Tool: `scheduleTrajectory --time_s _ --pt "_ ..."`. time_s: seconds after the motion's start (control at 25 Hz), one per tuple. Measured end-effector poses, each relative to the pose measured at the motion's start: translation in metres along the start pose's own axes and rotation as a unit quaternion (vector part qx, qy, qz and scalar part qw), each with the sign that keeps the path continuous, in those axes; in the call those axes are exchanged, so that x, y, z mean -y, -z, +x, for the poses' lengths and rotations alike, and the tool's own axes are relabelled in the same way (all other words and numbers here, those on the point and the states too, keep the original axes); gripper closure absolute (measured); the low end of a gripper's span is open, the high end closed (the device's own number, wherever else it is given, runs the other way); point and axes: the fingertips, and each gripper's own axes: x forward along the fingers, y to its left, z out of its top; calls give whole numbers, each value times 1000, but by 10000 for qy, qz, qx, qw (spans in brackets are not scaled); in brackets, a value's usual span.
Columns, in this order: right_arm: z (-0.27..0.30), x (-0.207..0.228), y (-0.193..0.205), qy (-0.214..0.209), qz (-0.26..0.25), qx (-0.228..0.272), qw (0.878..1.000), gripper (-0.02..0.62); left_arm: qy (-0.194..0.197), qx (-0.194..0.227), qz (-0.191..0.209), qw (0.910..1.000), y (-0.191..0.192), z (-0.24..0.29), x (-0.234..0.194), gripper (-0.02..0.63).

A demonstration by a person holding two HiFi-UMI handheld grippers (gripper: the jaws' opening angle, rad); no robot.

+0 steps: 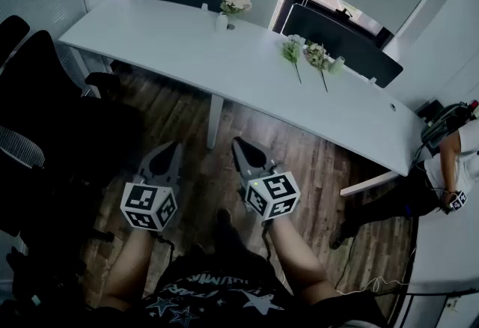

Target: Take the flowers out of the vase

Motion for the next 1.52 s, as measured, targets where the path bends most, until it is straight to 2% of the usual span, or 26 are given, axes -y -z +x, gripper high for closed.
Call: scheduleTrajectory --time_s 0.44,0.68,0.84,1.16,1.52 --pt "-17 -29 -18 7 -90 233 9997 594 111 155 194 9996 -15 -27 8 597" --pt "-28 -22 -19 45 -44 258 9996 594 44 139 188 9997 -13 -33 17 597" --pt "-34 -19 -20 138 -222 297 9992 594 26 58 168 9998 -10 -33 21 597" --pt "-28 -6 -21 322 156 418 9985 593 -38 149 134 9998 -13 -38 10 597" --pt "-18 -12 -1 440 504 358 9971 592 156 120 119 9997 -8 -42 -6 597"
